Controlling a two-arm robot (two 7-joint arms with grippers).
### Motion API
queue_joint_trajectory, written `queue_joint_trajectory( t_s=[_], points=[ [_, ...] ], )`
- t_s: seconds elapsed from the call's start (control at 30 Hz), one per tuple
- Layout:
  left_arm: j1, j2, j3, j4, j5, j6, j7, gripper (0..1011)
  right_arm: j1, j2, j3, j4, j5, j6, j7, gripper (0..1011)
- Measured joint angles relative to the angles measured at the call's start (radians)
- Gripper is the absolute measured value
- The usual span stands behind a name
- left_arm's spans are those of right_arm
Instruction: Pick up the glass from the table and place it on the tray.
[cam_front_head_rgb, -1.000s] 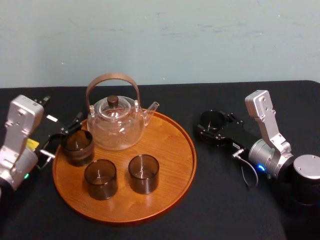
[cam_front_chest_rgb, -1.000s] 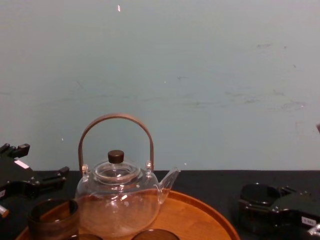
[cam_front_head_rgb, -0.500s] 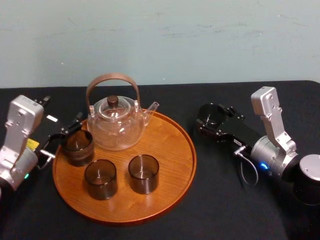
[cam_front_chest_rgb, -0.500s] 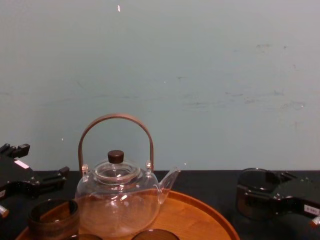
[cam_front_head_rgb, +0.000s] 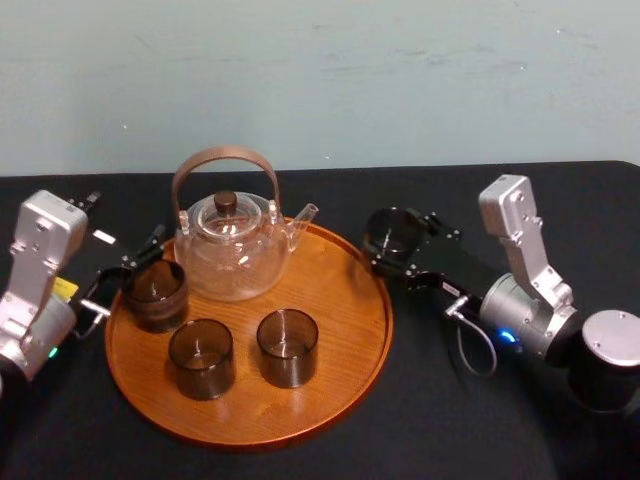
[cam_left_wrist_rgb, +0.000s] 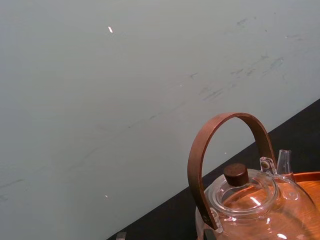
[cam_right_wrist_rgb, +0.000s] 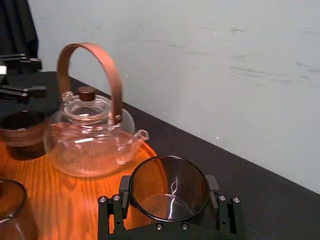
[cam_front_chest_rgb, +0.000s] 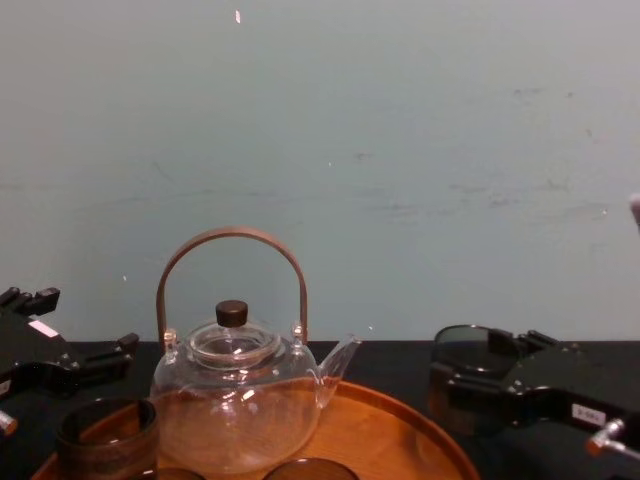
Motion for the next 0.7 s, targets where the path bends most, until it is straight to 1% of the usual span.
queue_joint_trajectory(
  t_s=[0.23,0.7],
  points=[
    [0.000,0.000,0.000,0.000,0.000,0.000,0.000,1001,0.007,-0.007,-0.027,-0.006,0.001,0.000,0.007,905],
    [0.000,0.000,0.000,0.000,0.000,0.000,0.000,1001,0.009,-0.010,-0.057,-0.016,0.005,0.001,0.013,905]
  ],
)
